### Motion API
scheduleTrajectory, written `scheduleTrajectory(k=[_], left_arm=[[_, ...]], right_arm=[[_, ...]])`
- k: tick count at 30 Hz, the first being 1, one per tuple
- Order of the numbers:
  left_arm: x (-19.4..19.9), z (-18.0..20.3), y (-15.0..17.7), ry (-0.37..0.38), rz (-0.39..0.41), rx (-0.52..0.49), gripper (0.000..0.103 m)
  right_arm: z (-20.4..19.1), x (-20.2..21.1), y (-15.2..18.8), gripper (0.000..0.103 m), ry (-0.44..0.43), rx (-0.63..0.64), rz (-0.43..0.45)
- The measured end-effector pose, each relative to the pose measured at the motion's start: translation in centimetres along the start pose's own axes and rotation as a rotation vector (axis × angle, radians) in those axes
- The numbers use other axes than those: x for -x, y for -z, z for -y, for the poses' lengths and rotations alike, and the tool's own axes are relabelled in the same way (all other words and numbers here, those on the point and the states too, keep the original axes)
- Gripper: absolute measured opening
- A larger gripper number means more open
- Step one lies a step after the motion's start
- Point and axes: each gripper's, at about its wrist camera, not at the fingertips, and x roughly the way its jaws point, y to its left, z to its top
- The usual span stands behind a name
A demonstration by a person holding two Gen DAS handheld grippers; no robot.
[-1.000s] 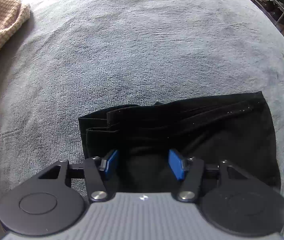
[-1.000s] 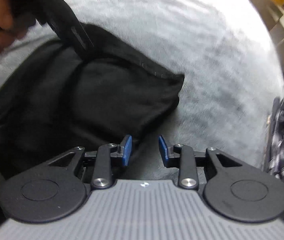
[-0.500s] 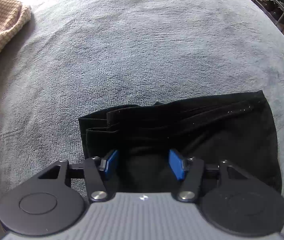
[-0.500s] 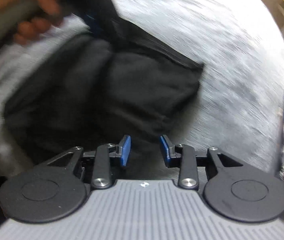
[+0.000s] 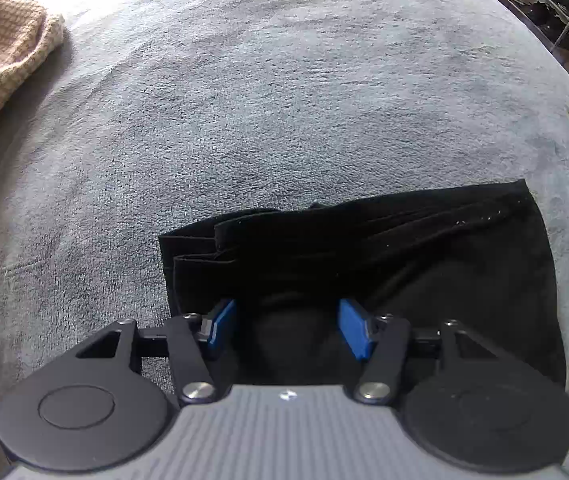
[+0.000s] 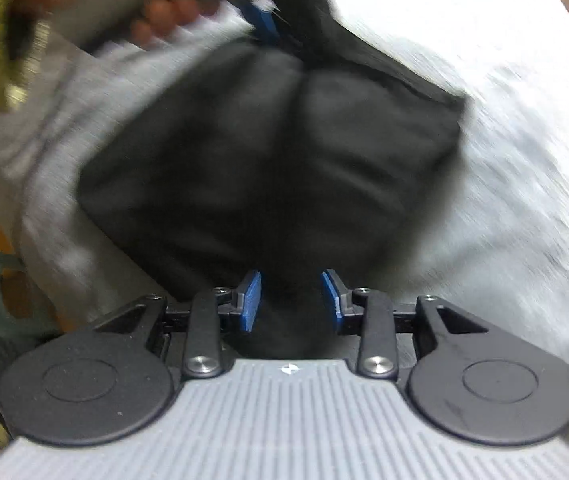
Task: Fold clothes
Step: 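Press the newly folded shirt layers flat with both open grippers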
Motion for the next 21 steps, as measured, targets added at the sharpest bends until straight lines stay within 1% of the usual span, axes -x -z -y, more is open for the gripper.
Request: scheduleTrajectory(k=[2,4,7,9,10,14,16,17,19,20,21], left_arm=[[0.0,-0.1,0.2,0.005,0.009,0.006,0.058],[0.1,-0.3,0.4,0.014,0.024,0.012,0.058],[0.8,-0.8,0.9,0.030,0.054,0.021,0.058],[1.9,-1.3,1.6,0.030,0.078,0.025,0.058],[2.6,-1.6,2.1,0.030,0.091,0.025,0.058],[6.2,-3.3,5.1,0.047,0.141,0.032,0.061],[7.5,-4.1,7.2,0.048,0.140,0.053,0.062],[7.8,-4.5,8.4,0.048,0.128,0.067,0.062],[8.2,-5.4,11.1,0.057,0.097,0.104,0.062],[8.1,-5.7,12.4,0.069,0.071,0.128,0.062],[7.7,-6.1,13.9,0.087,0.037,0.157,0.062]], right_arm=[[-0.4,-1.3,1.0,0.032,-0.041,-0.034,-0.045],[-0.7,-2.5,2.9,0.032,-0.029,-0.067,-0.129],[-0.4,-1.7,5.7,0.032,-0.030,-0.121,-0.216],[0.1,-0.6,6.3,0.032,-0.022,-0.141,-0.223],[0.4,0.1,6.2,0.032,-0.019,-0.150,-0.204],[1.3,1.6,3.4,0.032,-0.030,-0.190,-0.050],[1.5,1.6,2.1,0.032,-0.035,-0.214,0.015],[1.5,1.3,1.7,0.032,-0.037,-0.222,0.034],[1.7,0.2,1.6,0.032,-0.039,-0.244,0.045],[1.7,-0.5,2.0,0.032,-0.048,-0.263,0.030],[1.9,-1.2,2.6,0.032,-0.060,-0.292,-0.006]])
